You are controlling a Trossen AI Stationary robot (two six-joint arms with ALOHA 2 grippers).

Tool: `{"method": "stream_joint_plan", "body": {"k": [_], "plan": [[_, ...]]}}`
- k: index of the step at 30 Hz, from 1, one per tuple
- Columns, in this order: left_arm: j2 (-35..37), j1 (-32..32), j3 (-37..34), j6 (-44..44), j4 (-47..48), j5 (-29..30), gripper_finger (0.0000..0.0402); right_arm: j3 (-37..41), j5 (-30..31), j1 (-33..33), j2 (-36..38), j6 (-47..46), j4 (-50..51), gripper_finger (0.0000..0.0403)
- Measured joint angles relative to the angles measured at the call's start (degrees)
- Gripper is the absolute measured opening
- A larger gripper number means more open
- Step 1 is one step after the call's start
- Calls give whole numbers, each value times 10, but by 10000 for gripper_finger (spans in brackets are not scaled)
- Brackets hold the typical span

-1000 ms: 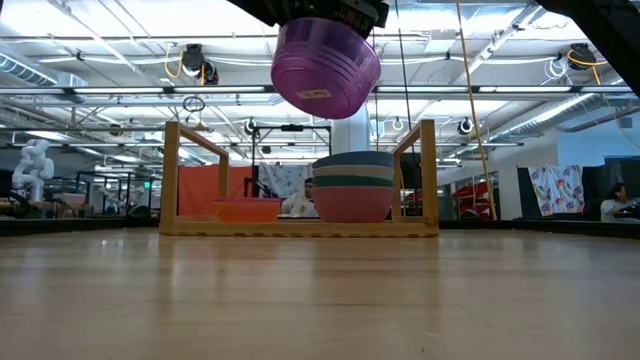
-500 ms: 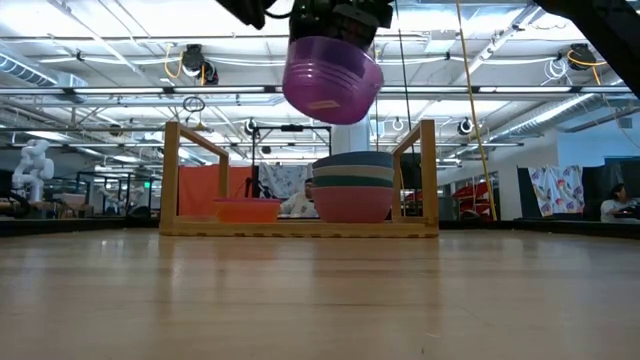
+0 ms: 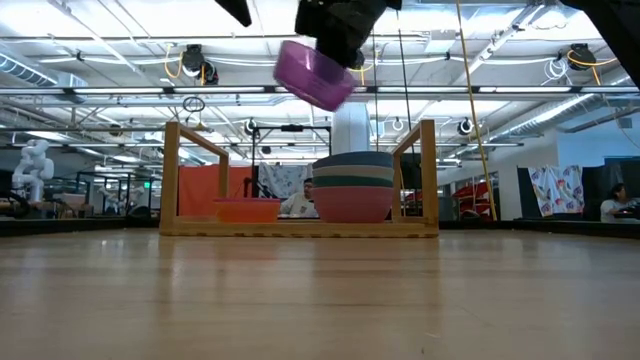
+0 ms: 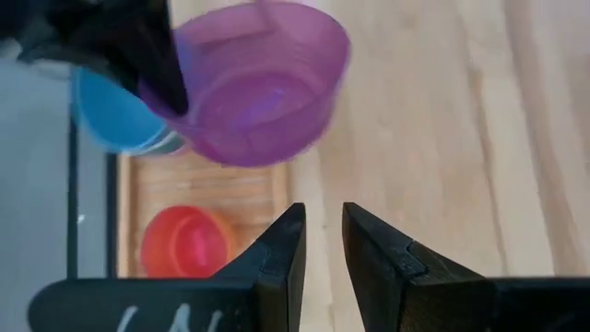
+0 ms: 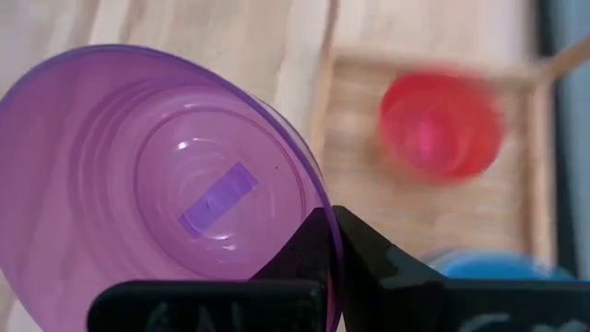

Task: Place and stack bowls onto a shelf
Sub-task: Stack the violet bowl onto the red bowl

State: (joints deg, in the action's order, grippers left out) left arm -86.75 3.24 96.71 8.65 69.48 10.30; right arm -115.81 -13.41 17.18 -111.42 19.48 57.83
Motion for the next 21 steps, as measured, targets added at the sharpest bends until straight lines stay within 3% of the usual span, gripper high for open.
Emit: {"method": "stream_joint_plan", "body": {"k": [14,21], "plan": [[93,-64,0,-142,50,34,81,0,-3,67,-6,28,-136,0],[114,-85,0,-136,68,33,81,0,-24,81,-6,39,-186,0]]}}
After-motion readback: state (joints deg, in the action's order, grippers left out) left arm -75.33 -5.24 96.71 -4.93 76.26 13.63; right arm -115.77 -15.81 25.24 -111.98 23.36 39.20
